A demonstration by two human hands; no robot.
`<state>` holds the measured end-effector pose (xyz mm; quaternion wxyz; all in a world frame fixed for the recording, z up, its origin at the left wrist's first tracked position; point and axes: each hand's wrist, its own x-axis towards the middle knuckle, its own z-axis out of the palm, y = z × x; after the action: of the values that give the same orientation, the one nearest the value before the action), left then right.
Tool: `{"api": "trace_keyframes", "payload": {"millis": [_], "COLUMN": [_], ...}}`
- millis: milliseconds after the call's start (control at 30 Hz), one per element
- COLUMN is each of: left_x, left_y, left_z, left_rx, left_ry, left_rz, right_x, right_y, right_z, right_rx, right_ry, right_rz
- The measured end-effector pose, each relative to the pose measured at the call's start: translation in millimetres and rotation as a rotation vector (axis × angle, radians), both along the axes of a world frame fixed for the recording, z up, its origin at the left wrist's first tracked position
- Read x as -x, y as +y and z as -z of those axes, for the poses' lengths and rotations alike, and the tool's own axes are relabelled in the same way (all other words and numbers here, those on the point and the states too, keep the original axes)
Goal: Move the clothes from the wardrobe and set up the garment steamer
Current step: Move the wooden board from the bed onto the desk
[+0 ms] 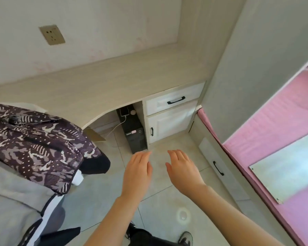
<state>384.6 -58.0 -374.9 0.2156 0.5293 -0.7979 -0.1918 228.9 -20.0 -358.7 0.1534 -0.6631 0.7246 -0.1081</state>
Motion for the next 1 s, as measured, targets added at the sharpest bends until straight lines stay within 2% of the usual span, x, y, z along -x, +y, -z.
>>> {"api": "trace_keyframes", "payload": {"millis": [367, 700, 867, 1000], "left_x": [198, 322, 382, 436], "left_y": [65, 95, 98, 92], "left_z": [-4, -3, 8, 17], "left_rx": [-0.009, 0.011, 0.014, 0.133], "left_ry": [0.042, 0.037, 0.006, -0.104], "left_rz": [0.278, 0.545, 0.668, 0.800], "right_x": [182, 286, 331, 371], "right_y": [116, 187, 208, 217], "right_z": [2, 2, 9, 19], "right_rx": [0.090, 0.109, 0.084, 0.034], "right_ry": [0.037, 0.083, 0.103, 0.086], "right_rz": [0.307, 0.585, 0.712, 0.812]}}
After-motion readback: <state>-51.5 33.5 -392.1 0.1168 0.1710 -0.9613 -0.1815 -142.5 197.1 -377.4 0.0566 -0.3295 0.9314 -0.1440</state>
